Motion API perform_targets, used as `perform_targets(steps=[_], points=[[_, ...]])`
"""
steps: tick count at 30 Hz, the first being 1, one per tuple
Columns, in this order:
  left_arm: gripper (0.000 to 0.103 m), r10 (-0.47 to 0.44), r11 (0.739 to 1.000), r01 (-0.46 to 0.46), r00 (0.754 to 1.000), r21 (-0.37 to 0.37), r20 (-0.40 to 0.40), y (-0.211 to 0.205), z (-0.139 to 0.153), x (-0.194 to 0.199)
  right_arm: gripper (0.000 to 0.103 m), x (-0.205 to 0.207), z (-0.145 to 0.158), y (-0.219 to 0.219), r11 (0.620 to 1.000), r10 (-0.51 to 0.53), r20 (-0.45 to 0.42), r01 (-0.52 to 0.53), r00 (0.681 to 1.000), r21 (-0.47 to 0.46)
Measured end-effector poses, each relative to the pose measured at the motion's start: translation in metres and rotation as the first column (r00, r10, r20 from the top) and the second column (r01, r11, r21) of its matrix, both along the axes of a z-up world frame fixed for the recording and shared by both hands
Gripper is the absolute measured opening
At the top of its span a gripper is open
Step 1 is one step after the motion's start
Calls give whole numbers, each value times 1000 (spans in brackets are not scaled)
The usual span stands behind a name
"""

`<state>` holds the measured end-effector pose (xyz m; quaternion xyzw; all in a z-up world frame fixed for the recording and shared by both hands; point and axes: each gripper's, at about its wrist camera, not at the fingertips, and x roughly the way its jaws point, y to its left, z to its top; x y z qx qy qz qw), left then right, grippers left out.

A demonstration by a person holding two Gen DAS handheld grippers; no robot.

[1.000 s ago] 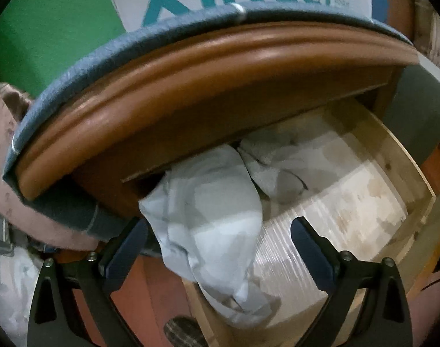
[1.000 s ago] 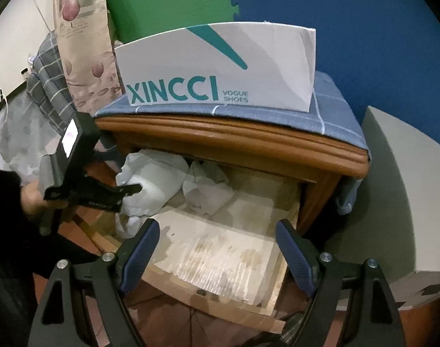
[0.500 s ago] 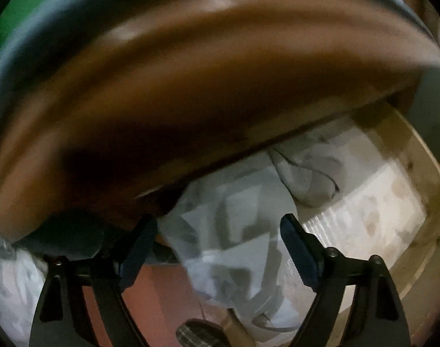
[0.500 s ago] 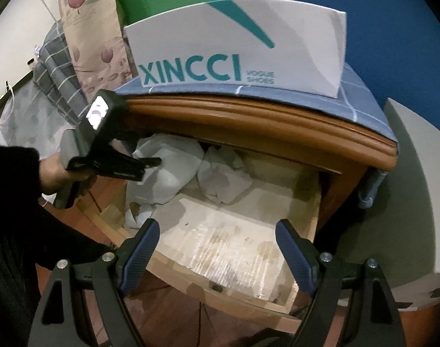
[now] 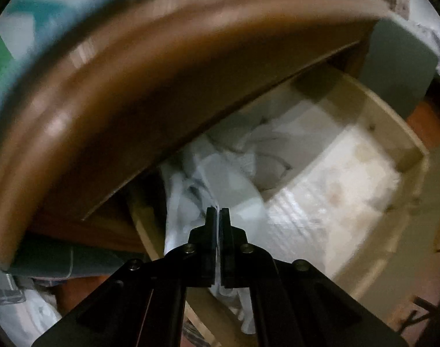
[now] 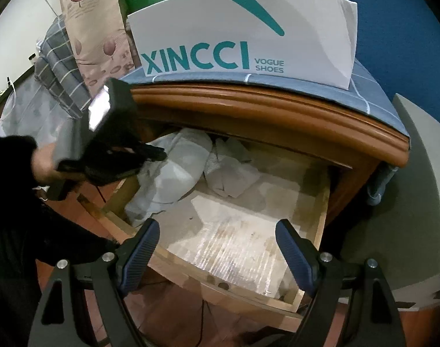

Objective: Take underwear out of drawer
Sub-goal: 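Reach the left tool into the drawer and grasp the white underwear, then lift the white underwear with the left tool up over the shoe box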

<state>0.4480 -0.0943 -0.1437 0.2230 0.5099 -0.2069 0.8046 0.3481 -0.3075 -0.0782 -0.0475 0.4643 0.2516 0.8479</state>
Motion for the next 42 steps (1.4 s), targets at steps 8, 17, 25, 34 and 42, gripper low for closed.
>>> perform_targets(steps=[8,17,25,34,42], points=[[0,120,985,-118,993,-129,9,-2,69,-47,84,7,-14,-1,998,-29,-39,26,999,-55],[0,217,952,-182,968,-246,124,-21,148,-84,84,13,-20,-7,996,-73,-40,71,997,-58],[0,248,944,-191,949,-269,196,-31,195,-85,84,21,-25,-13,988,-131,-21,129,991,-85],[0,263,938,-181,927,-294,268,-40,250,-82,84,20,-27,-6,986,-120,4,120,993,-118],[0,259,939,-147,897,-312,357,-51,299,-69,84,20,-21,-10,983,-141,36,145,989,-117]])
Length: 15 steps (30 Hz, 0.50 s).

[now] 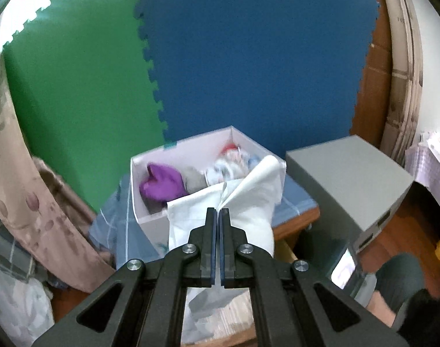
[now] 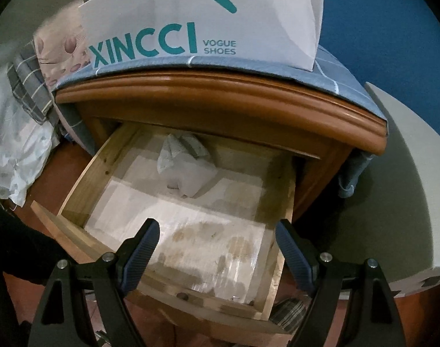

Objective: Take underwear out of drawer
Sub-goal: 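Lift the white underwear with the left tool up over the shoe box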

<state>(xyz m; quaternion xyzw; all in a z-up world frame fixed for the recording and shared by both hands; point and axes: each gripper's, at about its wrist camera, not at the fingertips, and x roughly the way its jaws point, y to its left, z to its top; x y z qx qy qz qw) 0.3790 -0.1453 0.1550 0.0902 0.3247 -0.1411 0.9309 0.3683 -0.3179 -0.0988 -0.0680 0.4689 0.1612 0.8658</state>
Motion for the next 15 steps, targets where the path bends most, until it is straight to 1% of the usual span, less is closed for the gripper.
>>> perform_targets(steps=[3,8,15], points=[[0,2,1000,-2,1000,-5,29,-2,19,10,84,1,1,-2,1000,-5,-3,5,1000,10],[0,1,1000,-2,996,11,85,-8,48,28,84,1,3,0,1000,-1,5,1,1000,12],[0,18,1000,-21,993,18,119,-14,74,59,84,2,4,-1,1000,-6,6,6,1000,21]])
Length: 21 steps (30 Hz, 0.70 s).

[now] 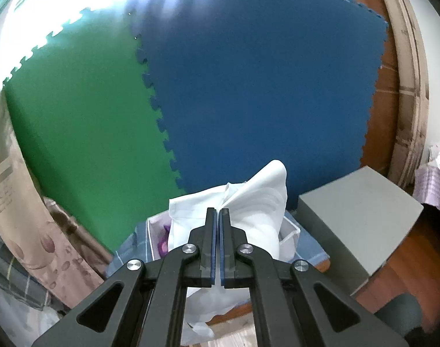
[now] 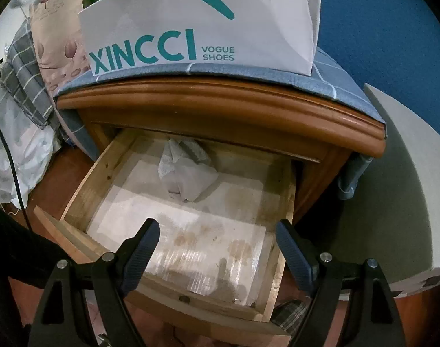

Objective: Take underwear out of drawer
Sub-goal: 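Lift the white underwear with the left tool up over the shoe box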

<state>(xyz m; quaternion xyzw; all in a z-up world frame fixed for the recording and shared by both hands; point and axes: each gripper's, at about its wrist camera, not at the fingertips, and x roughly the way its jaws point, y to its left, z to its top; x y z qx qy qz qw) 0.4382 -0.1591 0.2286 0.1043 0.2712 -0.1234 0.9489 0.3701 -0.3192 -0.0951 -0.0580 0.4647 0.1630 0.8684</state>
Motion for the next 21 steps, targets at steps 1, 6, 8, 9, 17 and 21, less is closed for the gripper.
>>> perform_targets(steps=[1,6,8,9,17,21], points=[[0,5,1000,-5,1000,3,0,-1,2,4,84,0,0,0,1000,-1,0,1,1000,2],[0,49,998,-49,999,-28,-18,0,3,29,84,0,2,-2,1000,-8,4,8,1000,16],[0,65,997,-66,997,-30,-27,0,0,38,84,1,2,-2,1000,-8,1,8,1000,20],[0,77,997,-77,997,-21,-27,-1,-2,42,84,1,2,-3,1000,-7,0,7,1000,23],[0,168,986,-168,985,8,-41,8,-13,82,84,1,4,-2,999,1,-5,-1,1000,47],[0,206,978,-205,977,24,-54,12,-19,104,84,1,5,-1,998,2,-4,-2,1000,56]])
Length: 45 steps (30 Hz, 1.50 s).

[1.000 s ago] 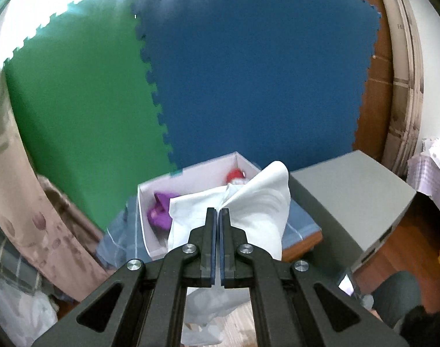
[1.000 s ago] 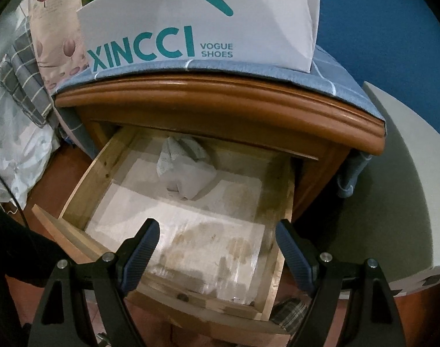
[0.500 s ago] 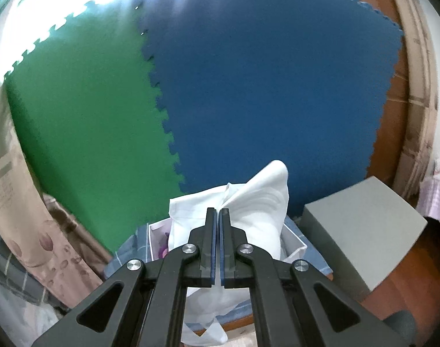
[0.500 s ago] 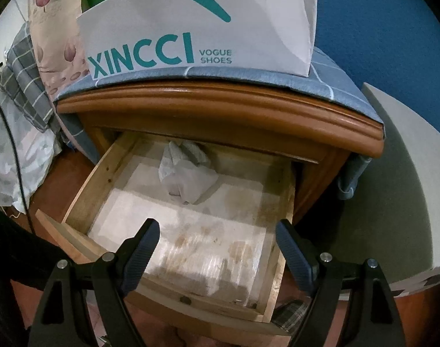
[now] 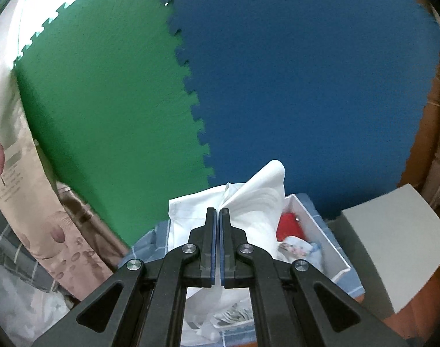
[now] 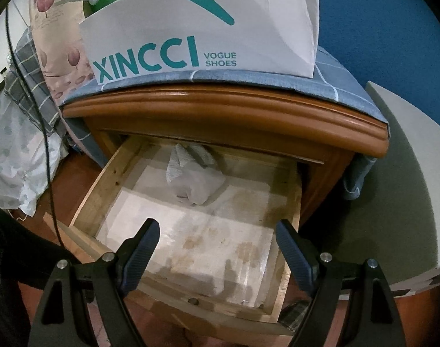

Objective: Take underwear out of drawer
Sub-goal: 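Lift the white underwear with the left tool up over the shoe box, then lower the white underwear into the box and open the left tool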

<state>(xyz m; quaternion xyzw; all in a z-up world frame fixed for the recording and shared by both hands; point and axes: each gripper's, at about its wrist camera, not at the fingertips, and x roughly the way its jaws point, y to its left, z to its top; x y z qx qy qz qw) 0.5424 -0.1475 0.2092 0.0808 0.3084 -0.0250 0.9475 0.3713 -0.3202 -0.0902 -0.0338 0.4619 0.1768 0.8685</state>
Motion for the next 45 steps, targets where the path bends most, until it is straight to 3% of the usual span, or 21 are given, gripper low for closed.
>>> perform_targets(steps=[9,16,24,39,44,45], points=[[0,93,995,-93,996,20,-3,5,-19,41,84,0,3,-1,1000,-8,-6,8,1000,12],[0,139,989,-137,989,57,-44,1,-60,75,84,2,4,-6,999,-22,-19,22,1000,40],[0,143,987,-133,983,92,-114,-12,-108,91,84,3,4,-14,996,-44,-38,47,998,81],[1,107,991,-87,967,97,-230,-39,-153,92,84,2,3,-14,996,-41,-48,45,998,83],[10,98,993,-77,965,94,-245,-40,-162,91,84,3,2,-14,996,-40,-56,45,998,81],[21,86,995,-71,967,71,-241,-38,-161,89,84,3,2,-14,996,-41,-57,45,998,80]])
